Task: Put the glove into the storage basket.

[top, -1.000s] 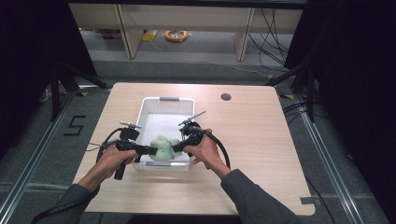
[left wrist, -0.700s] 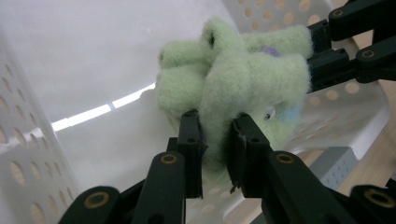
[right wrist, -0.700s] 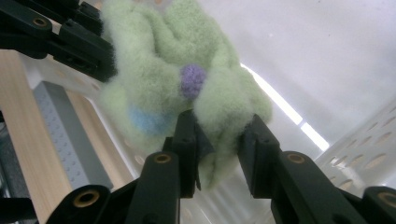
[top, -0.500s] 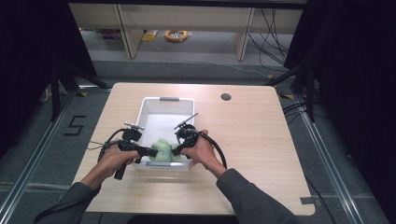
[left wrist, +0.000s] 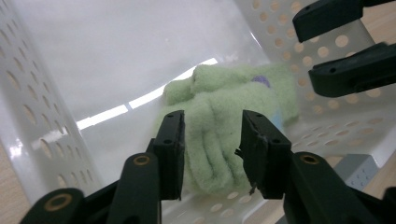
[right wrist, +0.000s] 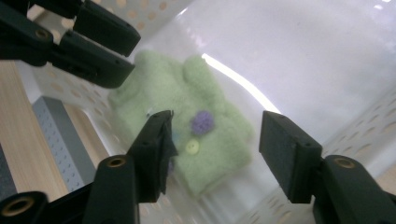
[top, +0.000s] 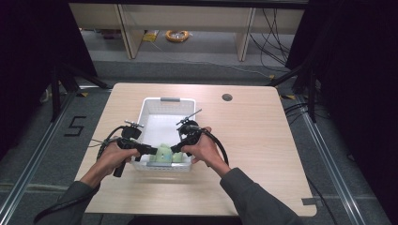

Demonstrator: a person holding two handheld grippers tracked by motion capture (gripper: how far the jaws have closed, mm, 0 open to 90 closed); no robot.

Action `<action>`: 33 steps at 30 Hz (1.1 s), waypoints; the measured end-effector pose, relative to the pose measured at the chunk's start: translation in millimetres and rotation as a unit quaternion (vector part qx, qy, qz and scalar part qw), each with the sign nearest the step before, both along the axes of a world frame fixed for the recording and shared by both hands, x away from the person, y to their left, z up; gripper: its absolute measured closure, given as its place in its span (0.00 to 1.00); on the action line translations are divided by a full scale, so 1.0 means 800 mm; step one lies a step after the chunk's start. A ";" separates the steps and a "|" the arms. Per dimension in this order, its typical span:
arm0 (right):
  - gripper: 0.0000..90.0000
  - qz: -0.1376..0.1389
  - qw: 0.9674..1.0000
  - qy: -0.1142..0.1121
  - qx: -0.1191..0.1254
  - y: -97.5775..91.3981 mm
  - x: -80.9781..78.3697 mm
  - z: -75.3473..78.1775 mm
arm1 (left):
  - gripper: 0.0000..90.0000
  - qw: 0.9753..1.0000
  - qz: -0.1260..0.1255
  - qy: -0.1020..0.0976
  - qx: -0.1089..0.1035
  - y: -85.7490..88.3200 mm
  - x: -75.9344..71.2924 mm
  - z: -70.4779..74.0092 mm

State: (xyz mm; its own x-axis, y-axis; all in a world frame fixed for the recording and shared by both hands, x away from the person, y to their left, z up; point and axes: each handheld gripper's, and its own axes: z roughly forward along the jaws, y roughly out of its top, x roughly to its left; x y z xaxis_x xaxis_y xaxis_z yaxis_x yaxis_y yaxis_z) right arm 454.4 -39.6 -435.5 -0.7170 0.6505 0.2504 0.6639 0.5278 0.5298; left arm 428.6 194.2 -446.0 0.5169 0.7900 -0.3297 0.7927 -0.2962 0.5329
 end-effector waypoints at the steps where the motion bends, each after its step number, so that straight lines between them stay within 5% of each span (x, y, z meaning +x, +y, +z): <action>1: 0.49 -0.001 1.000 0.000 0.003 -0.002 0.000 0.003 | 0.63 1.000 -0.002 -0.003 -0.002 -0.001 -0.001 0.001; 4: 0.46 0.000 1.000 -0.006 0.013 -0.009 -0.003 0.009 | 0.55 1.000 0.015 -0.011 -0.012 -0.003 -0.004 0.006; 19: 0.42 0.013 0.999 -0.032 0.035 -0.035 -0.014 0.025 | 0.40 0.999 0.019 -0.024 -0.034 -0.011 -0.018 0.021; 33: 0.37 0.011 0.996 -0.061 0.065 -0.074 -0.032 0.046 | 0.32 0.997 -0.001 -0.042 -0.070 -0.034 -0.046 0.028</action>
State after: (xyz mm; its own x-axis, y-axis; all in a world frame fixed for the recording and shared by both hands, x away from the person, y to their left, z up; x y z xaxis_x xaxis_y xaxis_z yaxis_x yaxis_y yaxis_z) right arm 428.5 -99.0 -398.4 -0.7610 0.6016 0.2428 0.5798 0.4628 0.6705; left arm 391.4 166.9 -423.7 0.5489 0.7384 -0.3919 0.7432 -0.2165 0.6331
